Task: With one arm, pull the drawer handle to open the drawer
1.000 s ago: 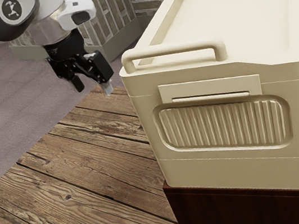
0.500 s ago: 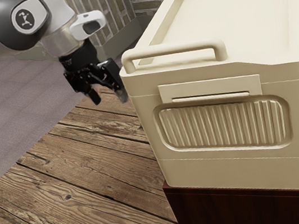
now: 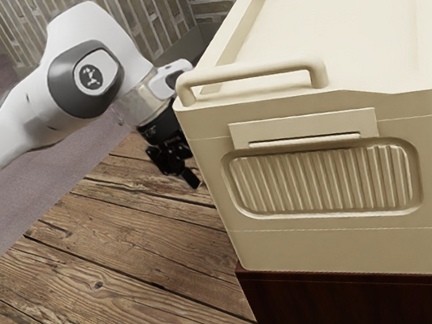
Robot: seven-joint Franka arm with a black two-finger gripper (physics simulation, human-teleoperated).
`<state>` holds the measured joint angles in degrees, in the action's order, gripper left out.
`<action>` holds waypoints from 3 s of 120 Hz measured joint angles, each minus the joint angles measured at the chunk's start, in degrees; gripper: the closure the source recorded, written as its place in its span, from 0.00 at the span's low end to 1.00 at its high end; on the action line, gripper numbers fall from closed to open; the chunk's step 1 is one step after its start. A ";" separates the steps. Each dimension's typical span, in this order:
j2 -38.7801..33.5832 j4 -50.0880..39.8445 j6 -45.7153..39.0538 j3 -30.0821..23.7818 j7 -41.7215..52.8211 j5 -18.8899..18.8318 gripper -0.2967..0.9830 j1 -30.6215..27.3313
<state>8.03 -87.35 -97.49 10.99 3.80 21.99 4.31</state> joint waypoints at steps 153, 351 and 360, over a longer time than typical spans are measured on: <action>0.36 -4.90 -4.90 -0.22 -0.07 2.86 0.39 3.64; -4.76 -10.20 -4.87 9.32 -0.30 -5.09 0.85 4.17; -5.04 -10.28 -4.84 9.90 -0.05 -5.33 0.85 4.24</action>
<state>2.99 -97.63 -102.33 20.89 3.76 16.66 8.55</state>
